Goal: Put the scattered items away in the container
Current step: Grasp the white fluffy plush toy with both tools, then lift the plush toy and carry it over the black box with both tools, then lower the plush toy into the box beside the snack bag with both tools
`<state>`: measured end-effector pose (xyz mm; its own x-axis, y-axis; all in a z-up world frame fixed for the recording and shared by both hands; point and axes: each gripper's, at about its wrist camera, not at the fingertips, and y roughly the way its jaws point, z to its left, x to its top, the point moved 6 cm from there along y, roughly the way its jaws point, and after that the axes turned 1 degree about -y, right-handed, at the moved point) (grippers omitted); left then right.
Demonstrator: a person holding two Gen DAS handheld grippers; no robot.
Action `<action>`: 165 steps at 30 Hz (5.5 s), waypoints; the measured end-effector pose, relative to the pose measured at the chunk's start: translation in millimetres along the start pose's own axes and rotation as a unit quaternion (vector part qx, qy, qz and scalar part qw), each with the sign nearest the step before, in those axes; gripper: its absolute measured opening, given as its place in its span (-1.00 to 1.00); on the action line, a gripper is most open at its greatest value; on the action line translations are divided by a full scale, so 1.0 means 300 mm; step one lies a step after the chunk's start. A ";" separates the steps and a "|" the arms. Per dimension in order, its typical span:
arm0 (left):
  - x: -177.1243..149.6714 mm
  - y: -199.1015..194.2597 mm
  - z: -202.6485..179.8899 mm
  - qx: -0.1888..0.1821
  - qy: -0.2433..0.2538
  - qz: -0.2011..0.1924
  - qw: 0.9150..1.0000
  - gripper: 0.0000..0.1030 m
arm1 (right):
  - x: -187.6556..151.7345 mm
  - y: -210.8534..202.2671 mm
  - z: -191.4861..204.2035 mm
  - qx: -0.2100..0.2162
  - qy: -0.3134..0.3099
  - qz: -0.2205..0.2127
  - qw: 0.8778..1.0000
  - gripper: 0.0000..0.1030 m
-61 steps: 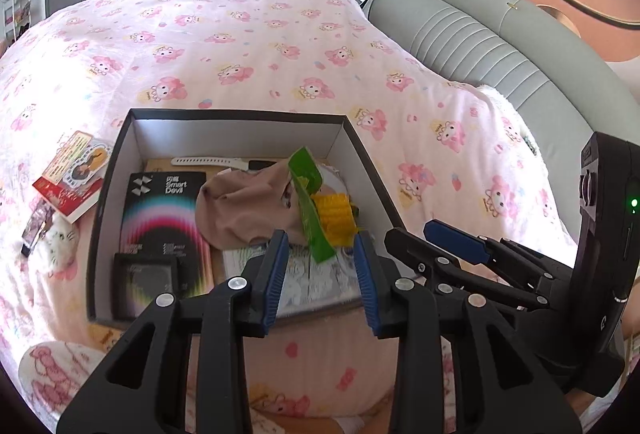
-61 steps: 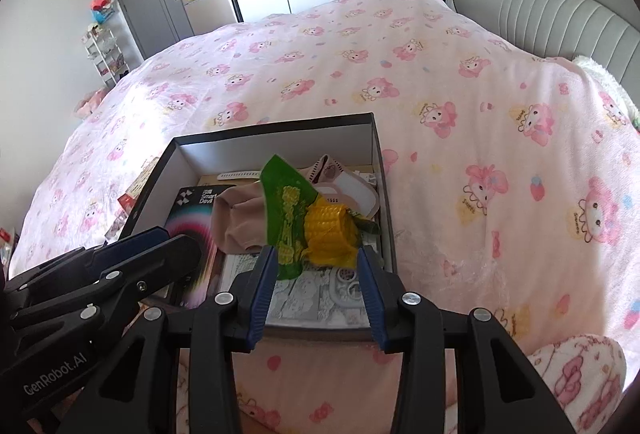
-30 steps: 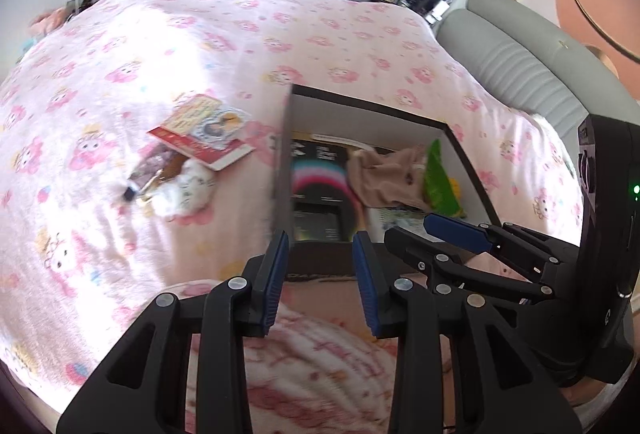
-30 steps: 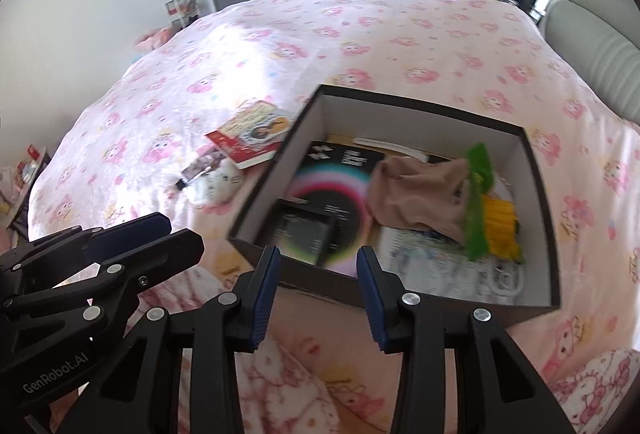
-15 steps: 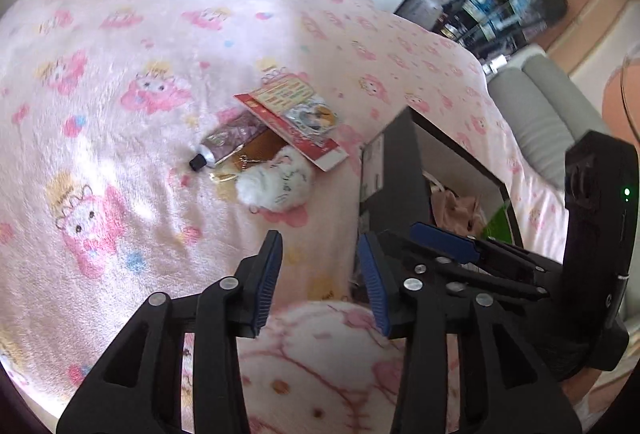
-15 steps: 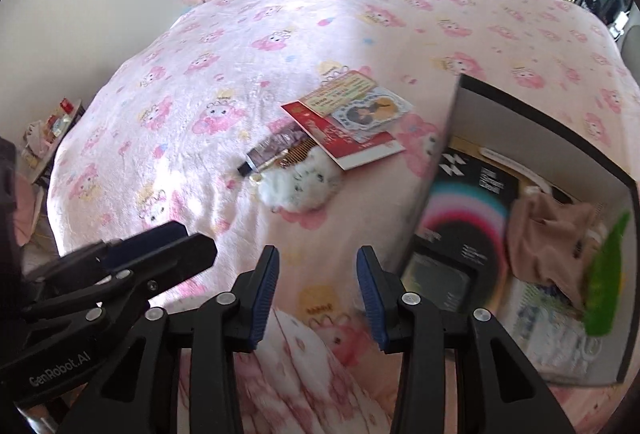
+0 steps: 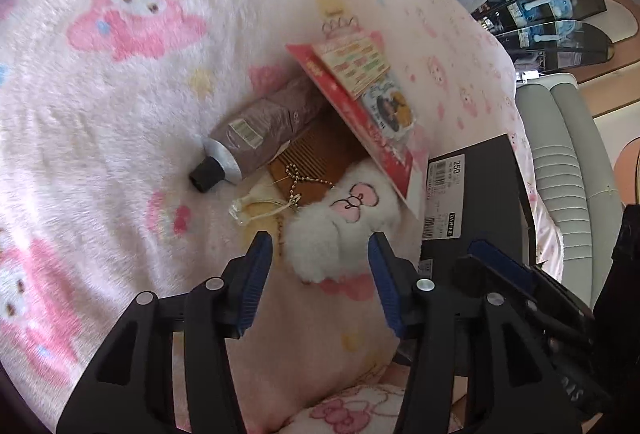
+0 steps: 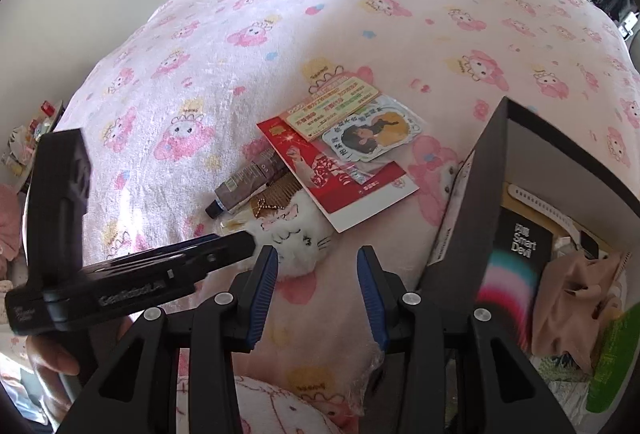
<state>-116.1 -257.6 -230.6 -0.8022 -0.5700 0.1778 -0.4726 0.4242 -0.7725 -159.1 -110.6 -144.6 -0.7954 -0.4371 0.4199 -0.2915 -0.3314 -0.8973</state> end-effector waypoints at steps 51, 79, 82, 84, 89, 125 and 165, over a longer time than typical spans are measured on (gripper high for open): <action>-0.208 -0.222 0.272 -0.031 -0.153 -0.078 0.985 -0.23 | 0.013 0.207 0.267 0.111 -0.058 0.116 0.985 -0.35; -0.260 -0.353 -0.351 -0.126 -0.010 -0.099 0.987 -0.23 | -0.107 -0.311 -0.026 0.204 0.085 -0.029 0.975 -0.50; -0.315 -0.297 -0.464 -0.139 0.011 -0.073 0.988 -0.23 | -0.180 -0.397 -0.155 0.192 0.121 -0.049 0.973 -0.50; -0.342 -0.242 -0.543 -0.140 0.024 -0.053 0.988 -0.23 | -0.223 -0.432 -0.244 0.182 0.145 -0.059 0.971 -0.50; -0.390 -0.092 -0.750 -0.133 0.071 -0.013 0.988 -0.23 | -0.319 -0.489 -0.462 0.156 0.200 -0.080 0.964 -0.50; -0.495 0.232 -0.951 -0.056 0.217 0.043 0.974 -0.23 | -0.480 -0.481 -0.821 -0.020 0.245 -0.084 0.966 -0.49; -0.549 0.283 -0.998 -0.050 0.258 0.062 0.963 -0.23 | -0.504 -0.443 -0.823 -0.055 0.200 -0.067 0.976 -0.49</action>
<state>-133.2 83.0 -142.8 -0.9168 -0.0953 0.3878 -0.3736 0.5473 -0.7489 -131.5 206.0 -122.5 -0.8838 -0.0269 0.4671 -0.4448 -0.2616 -0.8566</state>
